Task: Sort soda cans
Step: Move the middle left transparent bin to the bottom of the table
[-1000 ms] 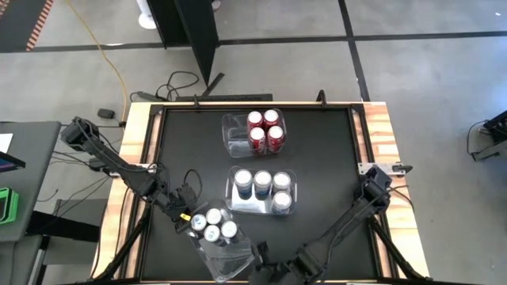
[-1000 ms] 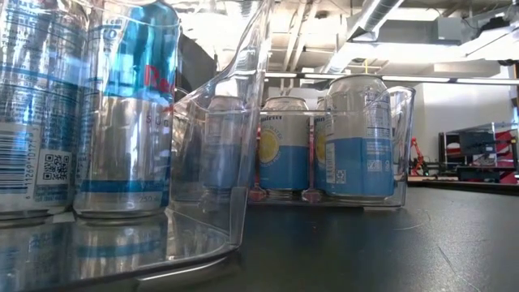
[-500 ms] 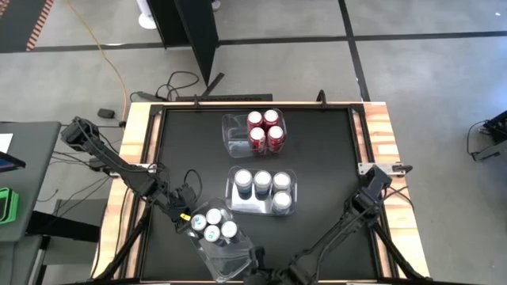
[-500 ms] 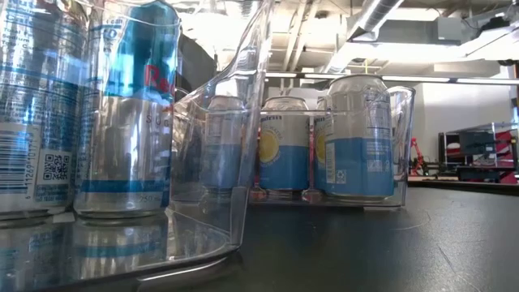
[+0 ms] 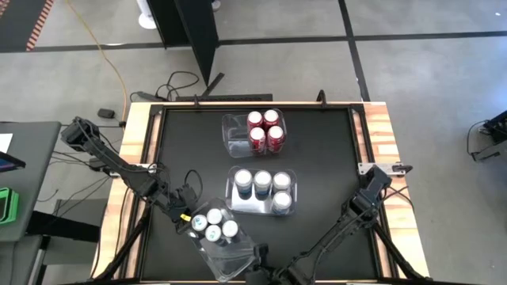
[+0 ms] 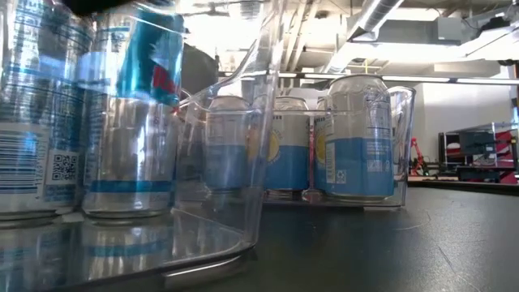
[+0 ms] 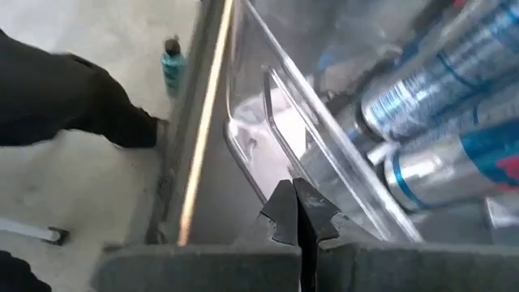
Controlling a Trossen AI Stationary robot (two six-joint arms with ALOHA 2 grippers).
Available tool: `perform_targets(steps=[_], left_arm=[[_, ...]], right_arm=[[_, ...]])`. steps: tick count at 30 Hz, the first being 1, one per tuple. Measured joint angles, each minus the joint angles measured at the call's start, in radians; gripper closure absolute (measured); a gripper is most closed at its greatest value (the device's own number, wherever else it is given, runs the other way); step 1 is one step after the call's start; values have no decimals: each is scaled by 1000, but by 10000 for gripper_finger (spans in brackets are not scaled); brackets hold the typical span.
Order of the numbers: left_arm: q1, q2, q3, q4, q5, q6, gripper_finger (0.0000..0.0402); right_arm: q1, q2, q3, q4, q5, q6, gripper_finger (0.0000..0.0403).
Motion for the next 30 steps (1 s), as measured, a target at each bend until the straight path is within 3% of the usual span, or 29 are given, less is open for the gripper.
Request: perform_targets(steps=[11,23,30], left_arm=[[0,0,-1,17,0,-12,401],[0,1,-1,26,-27,-34,401],[0,0,-1,26,-26,-34,401]], right_arm=[[1,-3,1,-130,33,95,401],[37,-1,72,-105,50,1,402],[10,-1,72,-216,68,114,402]])
